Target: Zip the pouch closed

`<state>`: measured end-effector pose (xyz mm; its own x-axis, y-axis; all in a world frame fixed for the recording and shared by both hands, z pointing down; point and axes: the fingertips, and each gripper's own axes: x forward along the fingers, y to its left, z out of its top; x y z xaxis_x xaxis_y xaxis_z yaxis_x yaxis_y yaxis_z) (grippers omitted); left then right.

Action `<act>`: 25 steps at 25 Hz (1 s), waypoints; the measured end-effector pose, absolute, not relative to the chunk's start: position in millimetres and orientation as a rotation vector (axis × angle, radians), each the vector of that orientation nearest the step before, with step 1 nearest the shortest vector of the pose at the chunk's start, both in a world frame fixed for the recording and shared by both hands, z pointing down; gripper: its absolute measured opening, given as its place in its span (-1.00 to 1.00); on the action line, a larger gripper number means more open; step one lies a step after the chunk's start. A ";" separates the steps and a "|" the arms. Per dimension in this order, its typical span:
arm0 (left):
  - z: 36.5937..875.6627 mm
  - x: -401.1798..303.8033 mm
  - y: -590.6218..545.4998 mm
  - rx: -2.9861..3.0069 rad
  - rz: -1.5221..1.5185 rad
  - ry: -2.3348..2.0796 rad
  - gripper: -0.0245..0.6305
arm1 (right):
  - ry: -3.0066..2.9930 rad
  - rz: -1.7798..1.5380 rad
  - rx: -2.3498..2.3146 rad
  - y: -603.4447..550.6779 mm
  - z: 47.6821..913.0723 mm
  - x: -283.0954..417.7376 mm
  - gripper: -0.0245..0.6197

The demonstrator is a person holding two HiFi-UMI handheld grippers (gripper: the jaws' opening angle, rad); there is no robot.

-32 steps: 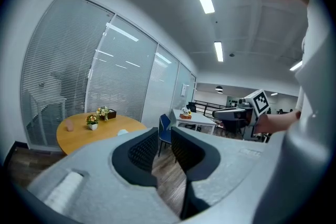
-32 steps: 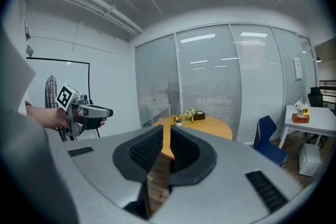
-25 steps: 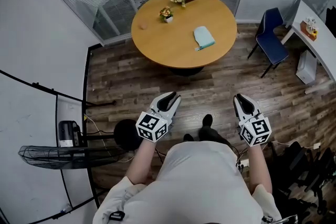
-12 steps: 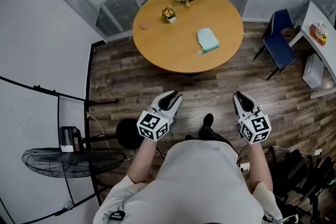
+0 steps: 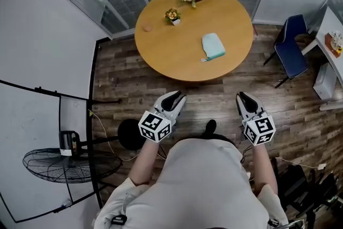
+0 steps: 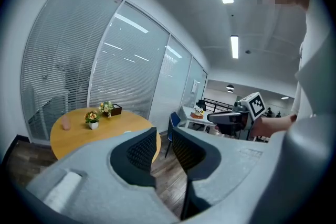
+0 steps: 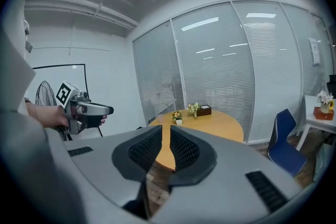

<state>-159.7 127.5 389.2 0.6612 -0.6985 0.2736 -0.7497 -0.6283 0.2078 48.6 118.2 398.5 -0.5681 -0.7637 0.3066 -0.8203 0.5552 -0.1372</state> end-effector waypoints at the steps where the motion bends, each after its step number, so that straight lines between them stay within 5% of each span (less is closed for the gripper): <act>1: 389.6 -155.3 123.0 2.573 0.241 -1.160 -0.66 | -2.583 0.392 1.324 112.1 399.5 52.7 -0.79; 25: 423.0 -133.5 16.3 2.523 0.297 -1.104 -0.66 | -2.547 0.460 1.306 3.9 429.5 71.1 -0.79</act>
<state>-133.5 16.3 423.0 0.6710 -0.6621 0.3338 -0.7401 -0.6249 0.2483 71.1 3.9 429.5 -0.5711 -0.7418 0.3517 -0.8179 0.5506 -0.1667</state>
